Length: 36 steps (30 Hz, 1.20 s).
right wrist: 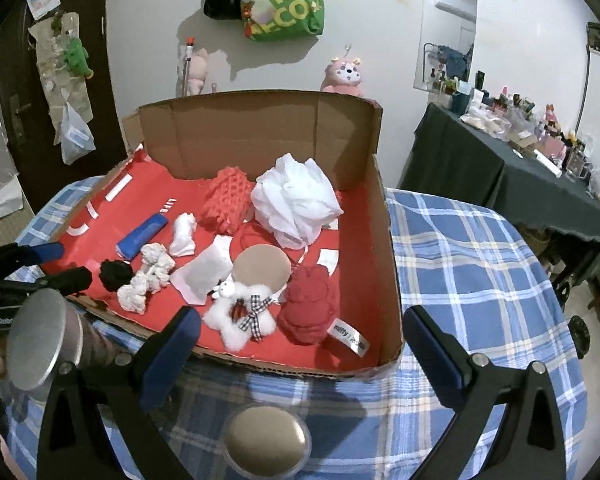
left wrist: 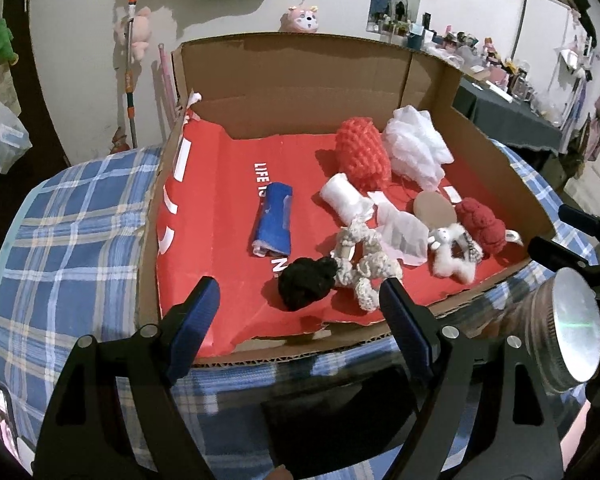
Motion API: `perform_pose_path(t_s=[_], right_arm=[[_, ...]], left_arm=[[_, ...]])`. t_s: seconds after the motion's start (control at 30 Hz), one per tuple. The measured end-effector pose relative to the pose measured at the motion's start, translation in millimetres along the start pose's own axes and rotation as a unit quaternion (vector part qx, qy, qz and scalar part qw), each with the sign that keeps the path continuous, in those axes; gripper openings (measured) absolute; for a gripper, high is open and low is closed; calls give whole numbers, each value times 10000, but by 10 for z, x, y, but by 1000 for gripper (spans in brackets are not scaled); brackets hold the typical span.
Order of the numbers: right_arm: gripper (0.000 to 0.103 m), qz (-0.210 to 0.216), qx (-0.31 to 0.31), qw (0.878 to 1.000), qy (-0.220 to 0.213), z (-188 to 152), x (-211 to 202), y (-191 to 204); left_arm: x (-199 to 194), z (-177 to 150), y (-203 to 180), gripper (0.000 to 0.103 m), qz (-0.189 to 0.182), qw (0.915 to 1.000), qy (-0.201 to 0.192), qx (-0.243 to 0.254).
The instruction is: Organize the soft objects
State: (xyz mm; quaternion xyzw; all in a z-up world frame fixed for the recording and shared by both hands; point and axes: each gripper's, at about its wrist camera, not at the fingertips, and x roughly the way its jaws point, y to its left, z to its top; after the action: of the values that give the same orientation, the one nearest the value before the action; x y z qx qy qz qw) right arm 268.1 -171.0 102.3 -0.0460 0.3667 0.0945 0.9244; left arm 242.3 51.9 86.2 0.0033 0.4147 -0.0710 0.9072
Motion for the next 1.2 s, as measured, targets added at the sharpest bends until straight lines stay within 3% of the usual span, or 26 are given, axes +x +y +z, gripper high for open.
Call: perform_pose_path(t_s=[0.53,1.2], right_arm=[[103,-142,-51,9999,-51,-89,104,46],[103,-129,-5,9999,12,-74,185,48]], left_arm=[[103,-90,55,82,35,9997,107,-205],[140,-64,17,82,103,9997,179,-98]])
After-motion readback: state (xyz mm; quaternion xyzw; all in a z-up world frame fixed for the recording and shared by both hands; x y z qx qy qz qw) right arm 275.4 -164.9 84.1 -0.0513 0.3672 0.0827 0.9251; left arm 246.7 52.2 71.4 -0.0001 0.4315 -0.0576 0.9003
